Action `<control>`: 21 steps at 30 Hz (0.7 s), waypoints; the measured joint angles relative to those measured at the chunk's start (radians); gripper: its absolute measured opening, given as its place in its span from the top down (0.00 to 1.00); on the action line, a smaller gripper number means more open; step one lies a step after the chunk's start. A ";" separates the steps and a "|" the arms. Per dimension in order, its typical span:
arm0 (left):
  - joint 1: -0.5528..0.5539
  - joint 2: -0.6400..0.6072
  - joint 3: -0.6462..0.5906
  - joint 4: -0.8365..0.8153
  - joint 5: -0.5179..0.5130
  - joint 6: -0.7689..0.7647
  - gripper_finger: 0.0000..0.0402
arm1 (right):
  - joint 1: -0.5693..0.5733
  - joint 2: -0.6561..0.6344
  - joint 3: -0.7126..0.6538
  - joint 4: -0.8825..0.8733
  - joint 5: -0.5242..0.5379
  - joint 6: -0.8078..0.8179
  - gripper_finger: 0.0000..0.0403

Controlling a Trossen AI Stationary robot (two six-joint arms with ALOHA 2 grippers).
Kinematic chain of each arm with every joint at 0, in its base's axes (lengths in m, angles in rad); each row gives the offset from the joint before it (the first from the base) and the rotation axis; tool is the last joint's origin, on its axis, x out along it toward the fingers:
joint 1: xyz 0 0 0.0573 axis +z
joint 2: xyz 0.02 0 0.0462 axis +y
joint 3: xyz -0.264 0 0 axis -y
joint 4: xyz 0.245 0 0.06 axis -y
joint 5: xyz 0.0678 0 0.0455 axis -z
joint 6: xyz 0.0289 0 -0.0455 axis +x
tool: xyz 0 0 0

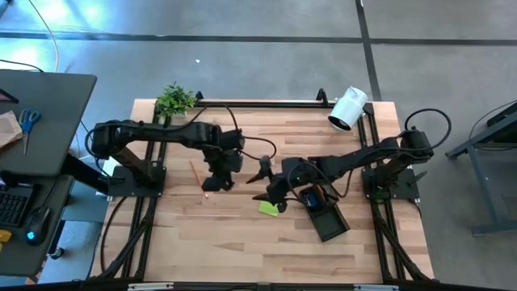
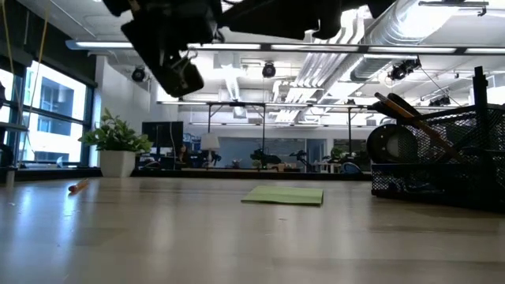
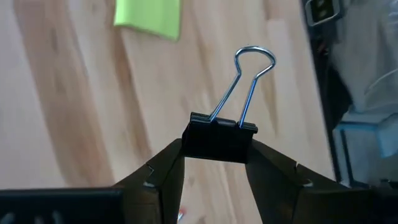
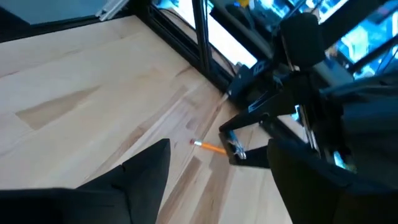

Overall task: Pick and place office supplies into organizer
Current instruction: Put the black binder clip into the black desk organizer

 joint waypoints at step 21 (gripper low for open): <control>-0.009 0.000 0.011 0.214 0.188 -0.188 0.65 | 0.016 0.000 0.001 0.050 0.006 0.001 0.65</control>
